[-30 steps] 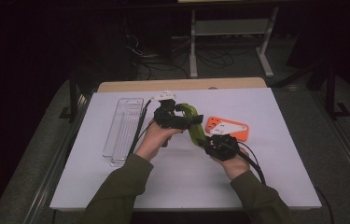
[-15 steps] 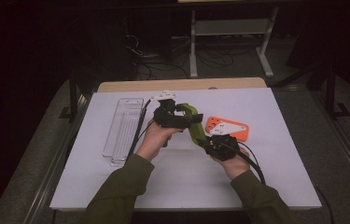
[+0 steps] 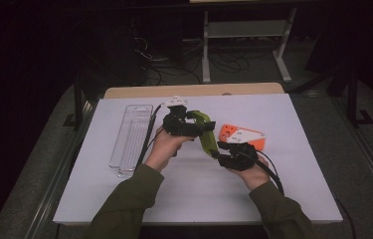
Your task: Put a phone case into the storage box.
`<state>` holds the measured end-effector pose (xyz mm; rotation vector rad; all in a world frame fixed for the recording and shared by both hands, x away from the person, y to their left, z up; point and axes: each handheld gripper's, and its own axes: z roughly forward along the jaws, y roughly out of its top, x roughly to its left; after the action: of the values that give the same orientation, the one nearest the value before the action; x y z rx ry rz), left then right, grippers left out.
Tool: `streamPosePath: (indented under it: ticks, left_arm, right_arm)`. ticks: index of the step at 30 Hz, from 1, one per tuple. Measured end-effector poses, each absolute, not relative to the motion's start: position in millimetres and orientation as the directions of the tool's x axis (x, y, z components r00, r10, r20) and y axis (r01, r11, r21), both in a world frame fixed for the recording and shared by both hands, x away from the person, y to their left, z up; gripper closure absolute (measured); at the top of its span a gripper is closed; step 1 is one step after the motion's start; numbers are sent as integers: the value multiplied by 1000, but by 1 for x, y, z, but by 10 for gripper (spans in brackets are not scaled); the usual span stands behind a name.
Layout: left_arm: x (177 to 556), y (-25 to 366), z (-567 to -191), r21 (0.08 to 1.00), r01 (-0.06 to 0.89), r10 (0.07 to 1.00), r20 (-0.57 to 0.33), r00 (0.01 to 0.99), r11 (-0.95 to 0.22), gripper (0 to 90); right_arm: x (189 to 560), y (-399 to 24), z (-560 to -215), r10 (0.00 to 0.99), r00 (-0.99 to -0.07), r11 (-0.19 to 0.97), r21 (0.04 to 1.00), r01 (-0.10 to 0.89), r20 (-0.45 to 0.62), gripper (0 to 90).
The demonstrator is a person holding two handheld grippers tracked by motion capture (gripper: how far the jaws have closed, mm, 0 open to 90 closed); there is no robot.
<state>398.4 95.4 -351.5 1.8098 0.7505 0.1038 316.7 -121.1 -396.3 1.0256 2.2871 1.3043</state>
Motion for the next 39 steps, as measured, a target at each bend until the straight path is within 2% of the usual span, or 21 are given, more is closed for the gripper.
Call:
streamPosePath:
  ticks: [3,13,17,20,39]
  left_arm:
    - [399,97,-351,883,428,541,-269,797,-193,139]
    - [396,99,-347,894,398,565,-225,794,-205,139]
    - [395,101,-344,899,386,573,-209,793,-205,139]
    - [395,103,-342,903,377,573,-200,795,-208,139]
    - [391,122,-327,910,351,589,-162,792,-222,140]
  right_arm:
    - [317,-124,-397,716,-695,341,834,434,69,397]
    - [317,-138,-406,712,-699,386,798,464,62,140]
    - [312,-147,-411,736,-676,386,797,466,38,95]
    - [309,-156,-414,731,-682,382,803,458,42,19]
    - [279,-190,-436,729,-682,373,804,462,54,0]
